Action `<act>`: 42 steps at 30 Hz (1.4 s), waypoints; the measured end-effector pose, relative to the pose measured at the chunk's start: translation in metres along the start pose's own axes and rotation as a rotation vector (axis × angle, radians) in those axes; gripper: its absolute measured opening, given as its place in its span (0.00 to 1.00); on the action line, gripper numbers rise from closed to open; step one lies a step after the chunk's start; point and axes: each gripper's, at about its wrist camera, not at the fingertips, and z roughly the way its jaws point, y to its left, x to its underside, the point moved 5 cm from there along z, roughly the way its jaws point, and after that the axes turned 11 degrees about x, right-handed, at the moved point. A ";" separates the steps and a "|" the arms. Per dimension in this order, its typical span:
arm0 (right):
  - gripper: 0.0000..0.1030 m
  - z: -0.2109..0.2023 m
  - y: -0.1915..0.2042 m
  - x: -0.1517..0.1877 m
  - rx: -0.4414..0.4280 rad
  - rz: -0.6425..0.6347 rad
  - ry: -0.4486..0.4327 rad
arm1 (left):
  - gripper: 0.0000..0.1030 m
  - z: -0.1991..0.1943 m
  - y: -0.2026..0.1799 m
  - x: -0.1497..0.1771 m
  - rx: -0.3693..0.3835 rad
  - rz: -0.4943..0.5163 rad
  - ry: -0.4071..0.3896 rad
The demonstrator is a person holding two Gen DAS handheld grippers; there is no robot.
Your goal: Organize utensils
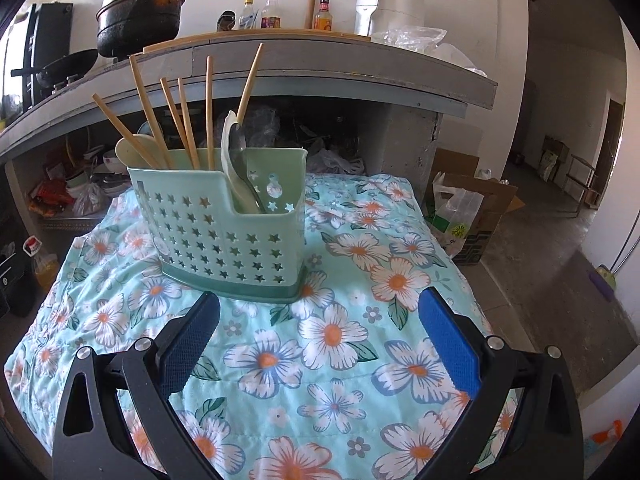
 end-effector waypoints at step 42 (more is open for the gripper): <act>0.94 -0.005 0.003 -0.004 0.015 -0.016 -0.007 | 0.92 0.003 -0.008 0.002 0.028 0.004 0.043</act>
